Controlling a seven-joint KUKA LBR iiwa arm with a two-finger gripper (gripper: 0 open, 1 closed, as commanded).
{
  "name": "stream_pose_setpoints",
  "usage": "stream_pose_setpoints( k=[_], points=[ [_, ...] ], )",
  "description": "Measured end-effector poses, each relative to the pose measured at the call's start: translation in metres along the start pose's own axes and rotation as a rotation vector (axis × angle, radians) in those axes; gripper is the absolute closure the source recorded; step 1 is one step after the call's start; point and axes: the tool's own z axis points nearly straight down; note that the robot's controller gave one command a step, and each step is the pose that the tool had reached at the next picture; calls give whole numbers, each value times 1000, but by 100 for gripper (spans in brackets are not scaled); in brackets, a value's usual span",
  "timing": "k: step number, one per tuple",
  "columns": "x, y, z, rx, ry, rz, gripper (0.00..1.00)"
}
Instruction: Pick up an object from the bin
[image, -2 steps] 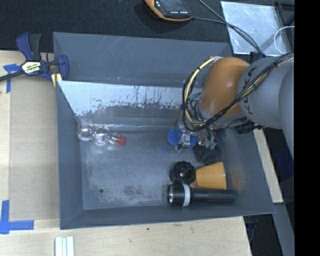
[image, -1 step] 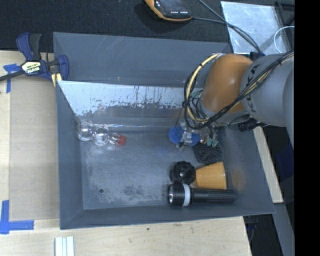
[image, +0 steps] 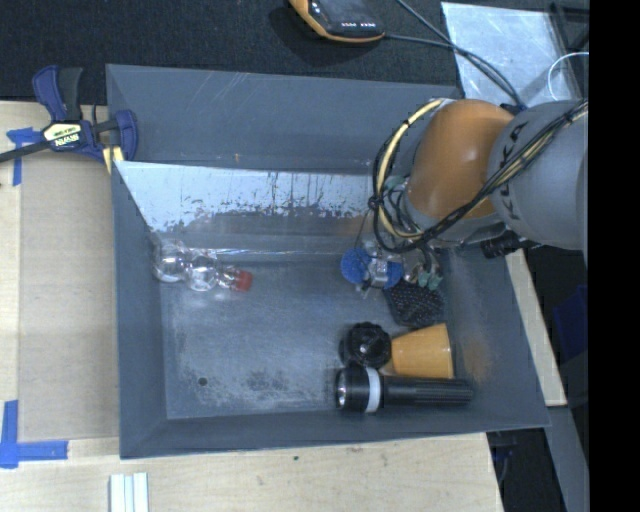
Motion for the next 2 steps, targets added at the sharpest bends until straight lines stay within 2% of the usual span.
stream_pose_setpoints(
  k=[2],
  points=[
    [-1, 0, -44, -1, -3, 0, 100]
  ],
)
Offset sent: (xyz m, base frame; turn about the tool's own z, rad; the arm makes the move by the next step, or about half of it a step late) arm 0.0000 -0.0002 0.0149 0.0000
